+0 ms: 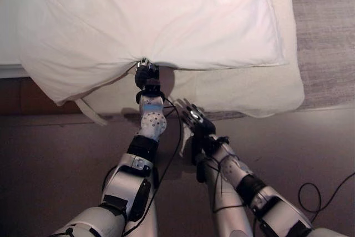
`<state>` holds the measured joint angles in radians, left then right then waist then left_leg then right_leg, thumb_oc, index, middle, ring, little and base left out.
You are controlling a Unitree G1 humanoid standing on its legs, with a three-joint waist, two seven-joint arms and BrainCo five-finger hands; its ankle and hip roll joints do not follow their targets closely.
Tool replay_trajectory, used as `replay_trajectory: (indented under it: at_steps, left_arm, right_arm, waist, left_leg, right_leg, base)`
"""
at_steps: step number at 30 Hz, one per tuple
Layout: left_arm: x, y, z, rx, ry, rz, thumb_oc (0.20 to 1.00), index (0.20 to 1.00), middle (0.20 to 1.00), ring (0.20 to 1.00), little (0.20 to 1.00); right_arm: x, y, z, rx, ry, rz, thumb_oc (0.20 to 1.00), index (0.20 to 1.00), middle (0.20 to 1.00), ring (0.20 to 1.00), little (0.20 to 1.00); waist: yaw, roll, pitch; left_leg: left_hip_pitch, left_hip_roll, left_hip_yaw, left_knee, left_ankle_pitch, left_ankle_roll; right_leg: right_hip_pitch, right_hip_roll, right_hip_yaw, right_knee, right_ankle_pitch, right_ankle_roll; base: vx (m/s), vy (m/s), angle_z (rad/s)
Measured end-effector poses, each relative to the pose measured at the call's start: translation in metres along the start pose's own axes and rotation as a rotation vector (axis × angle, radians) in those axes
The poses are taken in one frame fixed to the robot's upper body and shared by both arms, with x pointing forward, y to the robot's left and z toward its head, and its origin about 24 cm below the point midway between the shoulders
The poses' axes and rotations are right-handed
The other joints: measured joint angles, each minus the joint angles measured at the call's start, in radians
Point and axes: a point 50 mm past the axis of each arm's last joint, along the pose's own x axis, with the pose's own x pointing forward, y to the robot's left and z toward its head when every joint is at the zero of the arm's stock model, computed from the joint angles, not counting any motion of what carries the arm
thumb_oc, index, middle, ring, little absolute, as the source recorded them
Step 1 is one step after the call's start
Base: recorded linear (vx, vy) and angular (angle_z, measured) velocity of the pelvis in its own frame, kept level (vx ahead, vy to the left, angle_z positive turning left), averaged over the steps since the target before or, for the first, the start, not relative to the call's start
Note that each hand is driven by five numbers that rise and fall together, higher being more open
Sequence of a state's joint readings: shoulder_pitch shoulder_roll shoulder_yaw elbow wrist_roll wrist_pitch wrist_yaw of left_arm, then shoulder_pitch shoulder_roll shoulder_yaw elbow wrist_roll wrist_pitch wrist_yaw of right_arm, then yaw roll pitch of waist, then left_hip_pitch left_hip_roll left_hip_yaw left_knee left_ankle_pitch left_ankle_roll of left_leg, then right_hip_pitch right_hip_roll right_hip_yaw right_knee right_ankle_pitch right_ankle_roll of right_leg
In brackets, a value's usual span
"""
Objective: Make the bed
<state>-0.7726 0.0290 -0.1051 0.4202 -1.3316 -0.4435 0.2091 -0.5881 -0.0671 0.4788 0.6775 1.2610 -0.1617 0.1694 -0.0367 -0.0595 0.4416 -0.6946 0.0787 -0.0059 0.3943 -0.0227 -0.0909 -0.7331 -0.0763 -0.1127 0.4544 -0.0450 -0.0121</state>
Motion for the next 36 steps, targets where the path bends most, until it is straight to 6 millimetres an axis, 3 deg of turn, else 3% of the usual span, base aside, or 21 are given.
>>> replay_trajectory:
  at_steps: [12, 20, 29, 36]
  left_arm:
    - [-0.01, 0.0, 0.008, -0.033, -0.034, -0.041, 0.2, 0.2, 0.2, 0.2, 0.2]
    - [-0.019, -0.021, 0.013, -0.113, -0.057, -0.121, 0.2, 0.2, 0.2, 0.2, 0.2]
    - [-0.03, -0.021, 0.015, -0.091, -0.034, -0.133, 0.2, 0.2, 0.2, 0.2, 0.2]
    - [-0.031, -0.021, 0.017, -0.075, -0.032, -0.147, 0.2, 0.2, 0.2, 0.2, 0.2]
  right_arm:
    - [0.008, 0.008, 0.009, 0.256, -0.088, -0.006, 1.0, 1.0, 1.0, 1.0, 1.0]
    - [0.014, 0.013, 0.013, 0.361, -0.123, -0.041, 1.0, 1.0, 1.0, 1.0, 1.0]
    - [0.031, 0.033, 0.046, 0.461, -0.23, -0.05, 1.0, 1.0, 1.0, 1.0, 1.0]
    - [0.044, 0.058, 0.067, 0.469, -0.259, 0.006, 1.0, 1.0, 1.0, 1.0, 1.0]
  waist:
    - [0.012, 0.01, 0.017]
    - [0.033, 0.029, 0.043]
    - [0.083, 0.034, 0.046]
    - [0.085, 0.037, 0.047]
  left_leg:
    - [0.003, -0.02, -0.025, -0.005, 0.009, 0.008]
    - [0.003, -0.026, -0.038, -0.009, 0.014, 0.005]
    - [0.004, -0.035, -0.055, -0.019, 0.026, 0.006]
    - [0.005, -0.044, -0.065, -0.029, 0.038, 0.006]
  right_leg:
    - [0.014, -0.017, -0.013, 0.004, -0.006, 0.01]
    - [0.015, -0.024, -0.024, 0.015, -0.015, 0.009]
    - [0.022, -0.032, -0.039, 0.018, -0.02, 0.01]
    - [0.022, -0.043, -0.044, 0.027, -0.024, 0.013]
  base:
    - [0.01, 0.007, 0.07]
    - [0.02, 0.006, 0.06]
    - [0.01, 0.006, 0.07]
    - [0.01, 0.013, 0.07]
